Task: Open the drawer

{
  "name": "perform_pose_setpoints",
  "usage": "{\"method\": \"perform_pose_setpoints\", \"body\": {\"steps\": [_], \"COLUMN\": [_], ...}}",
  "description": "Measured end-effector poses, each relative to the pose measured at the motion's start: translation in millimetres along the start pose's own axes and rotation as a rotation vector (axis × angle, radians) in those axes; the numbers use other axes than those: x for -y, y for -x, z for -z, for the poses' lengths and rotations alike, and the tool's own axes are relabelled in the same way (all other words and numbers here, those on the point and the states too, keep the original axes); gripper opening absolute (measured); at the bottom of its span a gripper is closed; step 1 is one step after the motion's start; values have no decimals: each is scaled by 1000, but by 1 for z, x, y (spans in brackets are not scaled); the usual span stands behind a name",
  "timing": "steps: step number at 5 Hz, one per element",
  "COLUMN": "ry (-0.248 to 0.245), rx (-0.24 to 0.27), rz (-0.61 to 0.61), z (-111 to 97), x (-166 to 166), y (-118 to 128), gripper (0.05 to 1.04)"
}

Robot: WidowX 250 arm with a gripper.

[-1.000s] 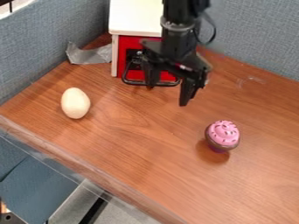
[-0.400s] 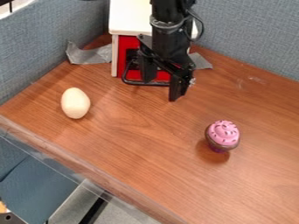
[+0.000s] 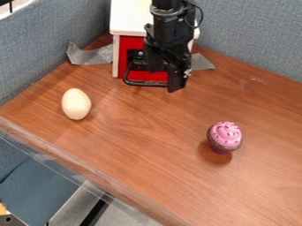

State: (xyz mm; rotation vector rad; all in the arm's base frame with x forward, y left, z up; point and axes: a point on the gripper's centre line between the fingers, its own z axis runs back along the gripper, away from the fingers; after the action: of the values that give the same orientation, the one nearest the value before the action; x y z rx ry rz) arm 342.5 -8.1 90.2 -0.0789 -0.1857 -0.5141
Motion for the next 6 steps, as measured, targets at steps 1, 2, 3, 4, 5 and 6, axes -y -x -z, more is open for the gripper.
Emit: {"method": "perform_pose_setpoints", "body": {"steps": [1, 2, 3, 4, 5, 6], "ry": [28, 2, -38, -99, -133, -151], "rx": [-32, -62, -57, -43, -27, -11], "rz": [141, 234, 275, 392, 437, 450], "z": [7, 18, 22, 42, 49, 49], "x": [-11, -20, -27, -24, -23, -25], "y": [-7, -7, -9, -3, -4, -7], "gripper": [1000, 1000, 1000, 1000, 1000, 1000]}}
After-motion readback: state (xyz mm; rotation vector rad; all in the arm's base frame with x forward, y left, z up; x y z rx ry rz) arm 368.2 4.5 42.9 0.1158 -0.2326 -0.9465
